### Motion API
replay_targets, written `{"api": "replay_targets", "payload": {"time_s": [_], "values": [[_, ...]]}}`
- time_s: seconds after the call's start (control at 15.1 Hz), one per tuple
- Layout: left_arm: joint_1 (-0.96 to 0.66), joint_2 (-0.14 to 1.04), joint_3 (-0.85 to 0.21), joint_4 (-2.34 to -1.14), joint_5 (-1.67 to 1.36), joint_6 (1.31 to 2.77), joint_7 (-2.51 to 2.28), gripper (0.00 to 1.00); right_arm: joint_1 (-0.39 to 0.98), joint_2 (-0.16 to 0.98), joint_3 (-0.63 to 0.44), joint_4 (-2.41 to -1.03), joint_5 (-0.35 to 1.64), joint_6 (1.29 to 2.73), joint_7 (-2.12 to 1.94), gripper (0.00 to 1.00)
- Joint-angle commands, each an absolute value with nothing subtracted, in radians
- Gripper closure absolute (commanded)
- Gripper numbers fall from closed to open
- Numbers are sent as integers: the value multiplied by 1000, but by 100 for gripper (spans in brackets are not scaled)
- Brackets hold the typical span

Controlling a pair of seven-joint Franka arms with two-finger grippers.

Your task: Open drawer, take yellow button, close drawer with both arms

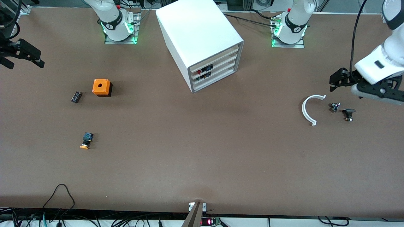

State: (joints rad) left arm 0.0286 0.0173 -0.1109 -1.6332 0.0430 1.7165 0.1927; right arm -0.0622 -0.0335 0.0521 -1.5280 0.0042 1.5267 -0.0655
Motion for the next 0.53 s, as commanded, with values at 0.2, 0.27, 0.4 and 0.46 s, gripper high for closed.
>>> {"api": "replay_targets", "payload": {"time_s": [0.2, 0.27, 0.4, 0.46], "values": [[-17, -49, -43, -1718, -3, 1634, 190, 0, -64, 12, 58, -1493, -2, 1523, -60, 0], [-21, -49, -40, -1718, -5, 1629, 174, 0, -64, 12, 58, -1493, -3, 1520, -60, 0], [-49, -46, -14, -1713, -6, 1629, 164, 0, -63, 14, 58, -1497, -5, 1514, -58, 0], [-54, -41, 9, -1712, -6, 1634, 164, 0, -63, 14, 58, -1497, -6, 1517, -58, 0]]}}
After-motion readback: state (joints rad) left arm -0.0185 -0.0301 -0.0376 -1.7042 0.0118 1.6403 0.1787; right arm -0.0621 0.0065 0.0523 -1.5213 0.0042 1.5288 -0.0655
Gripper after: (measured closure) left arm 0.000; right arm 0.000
